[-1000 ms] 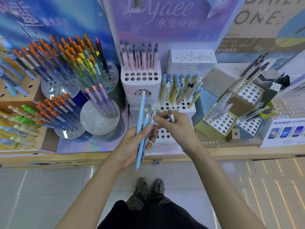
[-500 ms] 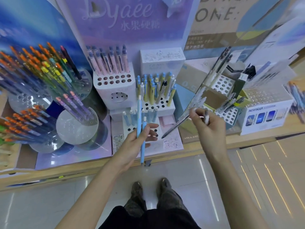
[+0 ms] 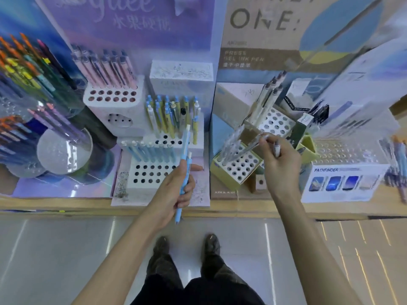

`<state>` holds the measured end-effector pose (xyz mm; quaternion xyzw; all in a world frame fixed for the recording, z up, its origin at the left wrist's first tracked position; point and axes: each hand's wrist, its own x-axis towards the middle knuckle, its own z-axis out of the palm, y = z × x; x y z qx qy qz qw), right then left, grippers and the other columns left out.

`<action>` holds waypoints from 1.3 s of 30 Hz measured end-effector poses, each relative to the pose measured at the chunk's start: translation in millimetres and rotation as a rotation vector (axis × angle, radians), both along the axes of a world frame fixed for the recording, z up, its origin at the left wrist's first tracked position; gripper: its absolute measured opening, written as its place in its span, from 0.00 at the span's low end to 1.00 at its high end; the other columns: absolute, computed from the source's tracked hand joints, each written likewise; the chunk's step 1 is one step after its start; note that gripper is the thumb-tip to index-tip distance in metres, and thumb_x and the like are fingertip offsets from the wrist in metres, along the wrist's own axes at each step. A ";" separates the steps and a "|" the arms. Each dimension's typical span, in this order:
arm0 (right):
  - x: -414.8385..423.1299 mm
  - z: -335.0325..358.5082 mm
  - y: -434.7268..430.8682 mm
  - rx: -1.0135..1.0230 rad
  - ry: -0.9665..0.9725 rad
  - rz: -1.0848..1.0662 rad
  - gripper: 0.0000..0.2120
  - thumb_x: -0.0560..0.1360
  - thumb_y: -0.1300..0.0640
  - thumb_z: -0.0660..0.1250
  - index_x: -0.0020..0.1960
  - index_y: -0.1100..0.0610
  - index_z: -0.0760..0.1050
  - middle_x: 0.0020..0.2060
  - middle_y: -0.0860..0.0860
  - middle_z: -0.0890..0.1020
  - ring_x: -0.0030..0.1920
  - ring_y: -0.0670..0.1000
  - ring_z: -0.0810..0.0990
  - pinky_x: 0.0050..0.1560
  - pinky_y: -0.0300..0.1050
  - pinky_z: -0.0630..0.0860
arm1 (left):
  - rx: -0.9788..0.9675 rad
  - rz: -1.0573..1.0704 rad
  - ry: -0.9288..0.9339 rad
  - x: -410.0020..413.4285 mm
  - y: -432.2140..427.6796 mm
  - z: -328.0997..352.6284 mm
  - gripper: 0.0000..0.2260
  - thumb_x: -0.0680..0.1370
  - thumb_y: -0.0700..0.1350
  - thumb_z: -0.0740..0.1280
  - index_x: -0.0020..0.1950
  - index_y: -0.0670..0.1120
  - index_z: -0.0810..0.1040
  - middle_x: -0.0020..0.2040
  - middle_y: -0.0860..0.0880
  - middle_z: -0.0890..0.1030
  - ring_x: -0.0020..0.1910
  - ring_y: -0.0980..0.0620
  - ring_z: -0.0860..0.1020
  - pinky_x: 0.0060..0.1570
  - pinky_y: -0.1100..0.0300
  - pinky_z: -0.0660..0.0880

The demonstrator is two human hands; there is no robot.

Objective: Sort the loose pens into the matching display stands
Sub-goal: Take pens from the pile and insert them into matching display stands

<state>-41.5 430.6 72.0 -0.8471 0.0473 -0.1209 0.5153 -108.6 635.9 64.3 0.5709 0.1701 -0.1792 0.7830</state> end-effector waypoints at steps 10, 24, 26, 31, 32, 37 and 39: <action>21.8 -13.1 -13.8 -0.064 -0.114 0.084 0.08 0.79 0.57 0.64 0.51 0.59 0.80 0.38 0.46 0.76 0.40 0.35 0.73 0.41 0.26 0.64 | 0.039 0.140 -0.067 -9.2 -25.1 0.8 0.20 0.74 0.60 0.55 0.52 0.47 0.75 0.29 0.53 0.65 0.23 0.58 0.57 0.22 0.65 0.56; 26.3 -22.9 -3.3 -0.203 -0.084 0.348 0.08 0.75 0.60 0.69 0.53 0.62 0.81 0.47 0.54 0.82 0.47 0.46 0.77 0.48 0.26 0.66 | -0.005 0.184 -0.082 -15.4 -32.7 1.1 0.19 0.76 0.58 0.54 0.54 0.47 0.75 0.29 0.52 0.65 0.23 0.58 0.58 0.22 0.67 0.59; 27.8 -20.2 -3.8 -0.183 -0.037 0.357 0.09 0.75 0.60 0.69 0.52 0.63 0.81 0.48 0.54 0.82 0.49 0.49 0.78 0.49 0.32 0.68 | -0.022 0.206 -0.071 -16.5 -32.5 0.9 0.19 0.76 0.58 0.54 0.56 0.47 0.74 0.29 0.52 0.65 0.22 0.58 0.58 0.22 0.67 0.58; 29.9 -15.2 -4.3 -0.144 0.071 0.381 0.10 0.74 0.59 0.70 0.55 0.59 0.81 0.48 0.47 0.80 0.51 0.47 0.79 0.53 0.37 0.72 | -0.042 0.214 -0.069 -17.7 -36.4 1.4 0.17 0.77 0.58 0.54 0.56 0.49 0.73 0.29 0.52 0.65 0.23 0.58 0.58 0.22 0.67 0.57; 30.6 -13.5 -4.5 -0.132 0.094 0.390 0.11 0.74 0.59 0.70 0.57 0.57 0.80 0.48 0.45 0.80 0.51 0.47 0.79 0.54 0.39 0.73 | -0.038 0.209 -0.071 -17.8 -36.8 1.9 0.17 0.77 0.58 0.54 0.56 0.49 0.73 0.30 0.52 0.65 0.23 0.58 0.58 0.22 0.67 0.57; 21.5 -7.3 -11.7 -0.003 0.183 0.451 0.18 0.75 0.55 0.70 0.62 0.51 0.70 0.53 0.46 0.77 0.55 0.41 0.74 0.56 0.36 0.71 | -0.025 0.190 -0.098 -15.7 -37.6 5.8 0.18 0.76 0.59 0.54 0.56 0.49 0.72 0.30 0.52 0.65 0.23 0.58 0.57 0.23 0.67 0.58; 15.7 -0.9 -16.5 0.209 0.202 0.451 0.12 0.76 0.50 0.63 0.58 0.48 0.68 0.50 0.45 0.74 0.51 0.42 0.74 0.52 0.40 0.70 | -0.029 0.184 -0.107 -13.5 -38.1 8.5 0.17 0.76 0.58 0.54 0.55 0.50 0.73 0.30 0.52 0.65 0.23 0.58 0.57 0.23 0.67 0.58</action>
